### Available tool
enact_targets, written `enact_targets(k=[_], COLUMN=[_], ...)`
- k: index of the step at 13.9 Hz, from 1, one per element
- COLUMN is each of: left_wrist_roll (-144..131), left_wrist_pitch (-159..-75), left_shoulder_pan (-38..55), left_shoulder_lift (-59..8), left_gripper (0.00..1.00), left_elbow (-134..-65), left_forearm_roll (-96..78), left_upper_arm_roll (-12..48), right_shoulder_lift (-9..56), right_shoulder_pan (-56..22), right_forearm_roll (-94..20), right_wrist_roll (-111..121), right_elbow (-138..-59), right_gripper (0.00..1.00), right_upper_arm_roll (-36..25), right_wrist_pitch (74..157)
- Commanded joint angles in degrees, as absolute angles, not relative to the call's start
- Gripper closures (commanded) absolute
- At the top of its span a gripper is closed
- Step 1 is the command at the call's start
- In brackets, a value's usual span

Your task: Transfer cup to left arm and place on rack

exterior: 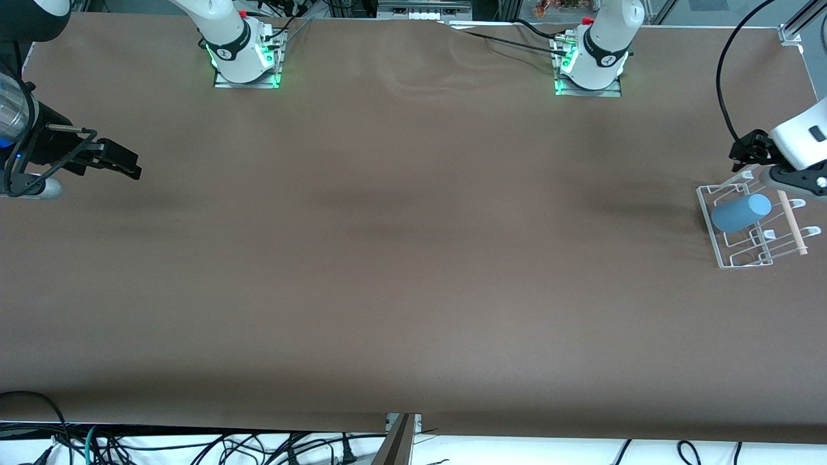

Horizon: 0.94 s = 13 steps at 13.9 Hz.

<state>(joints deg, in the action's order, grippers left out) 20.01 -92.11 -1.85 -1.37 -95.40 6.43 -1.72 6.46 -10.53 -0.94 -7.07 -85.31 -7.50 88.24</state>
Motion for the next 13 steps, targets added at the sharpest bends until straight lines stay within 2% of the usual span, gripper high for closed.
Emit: enact_targets(k=[1, 5, 13], left_wrist_roll=[13.55, 7.82, 0.3], left_wrist_pitch=[-88.69, -84.74, -83.94], left_shoulder_pan=[-2.46, -1.93, -1.67], left_shoulder_lift=[-2.81, -2.55, -2.64], left_gripper=[0.0, 0.0, 0.0], left_elbow=[-91.14, -89.21, -86.49], left_forearm_roll=[-2.26, -4.82, -1.85], left_upper_arm_roll=[-2.02, -1.85, 2.55], right_shoulder_lift=[5.89, 5.89, 5.89], right_shoulder_pan=[-10.28, -10.28, -10.28], right_forearm_roll=[-0.53, -0.44, -0.44], right_wrist_roll=[-6.24, -6.24, -6.24], right_elbow=[-84.9, -84.9, -84.9], right_gripper=[0.01, 0.01, 0.01], right_upper_arm_roll=[-7.47, -7.47, -7.56], right_wrist_pitch=[87.71, 87.71, 87.63])
